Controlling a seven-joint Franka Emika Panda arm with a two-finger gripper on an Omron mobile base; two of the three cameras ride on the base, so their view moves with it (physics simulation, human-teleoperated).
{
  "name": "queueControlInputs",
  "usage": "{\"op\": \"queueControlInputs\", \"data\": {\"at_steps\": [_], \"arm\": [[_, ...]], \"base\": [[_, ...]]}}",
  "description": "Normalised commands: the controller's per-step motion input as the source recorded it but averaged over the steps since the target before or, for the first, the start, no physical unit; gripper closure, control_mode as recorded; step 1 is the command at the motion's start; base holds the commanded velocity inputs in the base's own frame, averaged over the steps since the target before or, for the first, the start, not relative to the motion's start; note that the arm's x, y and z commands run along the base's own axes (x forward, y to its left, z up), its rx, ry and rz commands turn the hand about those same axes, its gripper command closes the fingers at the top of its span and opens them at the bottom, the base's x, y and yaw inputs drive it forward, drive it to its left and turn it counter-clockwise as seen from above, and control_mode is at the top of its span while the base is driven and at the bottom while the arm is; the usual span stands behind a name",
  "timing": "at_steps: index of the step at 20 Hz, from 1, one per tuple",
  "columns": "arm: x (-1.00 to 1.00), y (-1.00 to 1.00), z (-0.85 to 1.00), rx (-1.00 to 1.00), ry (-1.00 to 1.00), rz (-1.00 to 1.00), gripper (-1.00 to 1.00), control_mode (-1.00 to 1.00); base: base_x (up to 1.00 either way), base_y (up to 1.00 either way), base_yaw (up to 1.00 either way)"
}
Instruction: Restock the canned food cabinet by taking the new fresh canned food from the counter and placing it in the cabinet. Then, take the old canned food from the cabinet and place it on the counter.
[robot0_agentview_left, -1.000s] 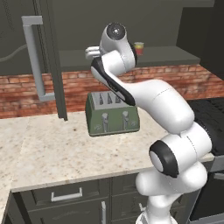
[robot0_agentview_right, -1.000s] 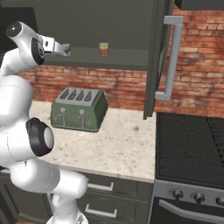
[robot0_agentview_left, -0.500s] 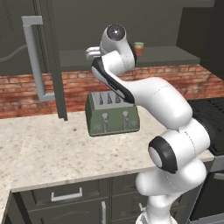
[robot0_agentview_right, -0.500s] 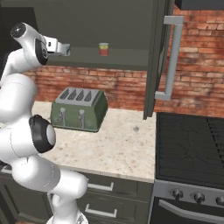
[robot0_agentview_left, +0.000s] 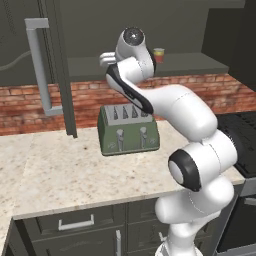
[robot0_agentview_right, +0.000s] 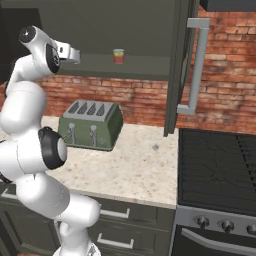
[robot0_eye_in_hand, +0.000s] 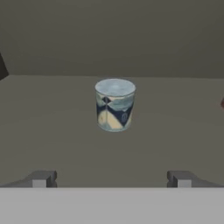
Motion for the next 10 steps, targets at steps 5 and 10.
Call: {"op": "queueControlInputs", "data": {"at_steps": [5,10], "arm": [[0.25,0.0,0.0,0.0,0.0,0.0,-1.0,-1.0],[0.24,0.0,-0.04,0.0,0.0,0.0,-1.0,-1.0]], "base": [[0.0,0.0,0.0],[0.0,0.0,0.0]]}}
